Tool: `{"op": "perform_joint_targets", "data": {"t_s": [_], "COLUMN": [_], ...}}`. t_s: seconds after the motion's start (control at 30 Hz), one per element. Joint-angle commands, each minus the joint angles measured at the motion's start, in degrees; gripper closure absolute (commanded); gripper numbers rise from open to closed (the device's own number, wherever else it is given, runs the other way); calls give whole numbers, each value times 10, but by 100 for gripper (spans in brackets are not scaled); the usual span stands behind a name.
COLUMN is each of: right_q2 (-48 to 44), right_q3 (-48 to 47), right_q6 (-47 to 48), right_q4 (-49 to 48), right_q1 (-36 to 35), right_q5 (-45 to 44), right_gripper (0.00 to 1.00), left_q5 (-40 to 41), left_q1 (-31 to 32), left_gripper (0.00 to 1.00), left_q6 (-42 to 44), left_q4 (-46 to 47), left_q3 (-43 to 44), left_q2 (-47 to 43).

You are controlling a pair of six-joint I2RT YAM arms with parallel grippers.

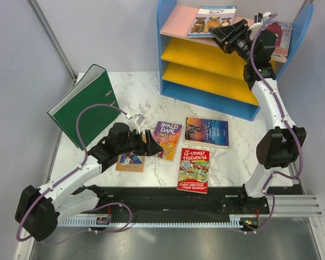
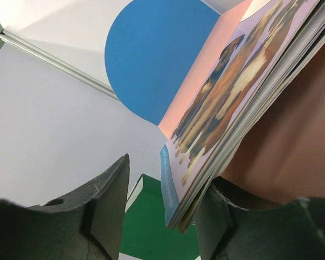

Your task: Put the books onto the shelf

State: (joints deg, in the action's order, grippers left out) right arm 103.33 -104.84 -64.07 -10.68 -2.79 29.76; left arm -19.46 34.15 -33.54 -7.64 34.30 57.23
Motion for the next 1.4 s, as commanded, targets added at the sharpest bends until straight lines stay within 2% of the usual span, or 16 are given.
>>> {"op": "perform_joint_targets", "data": {"t_s": [0.0,0.5,1.1,1.37], "right_q2": [-33,-44,-74,-91], "right_q3": [19,34,134,163], "right_q6": [-5,-25,3,20], "right_q4": [-22,4,7,8], "right_q1": [4,15,16,16], "right_q5": [2,52,65,67], "right_gripper": [44,41,37,29], "left_q5": [10,12,14,14], "left_q1": [3,5,5,5], "left_gripper": [18,18,18,17], "left_q6": [11,9,8,8], "left_q4": [-2,-11,-11,-11], "left_q3": [-4,-6,-11,-16], "left_q2": [-14,-27,-27,-28]}}
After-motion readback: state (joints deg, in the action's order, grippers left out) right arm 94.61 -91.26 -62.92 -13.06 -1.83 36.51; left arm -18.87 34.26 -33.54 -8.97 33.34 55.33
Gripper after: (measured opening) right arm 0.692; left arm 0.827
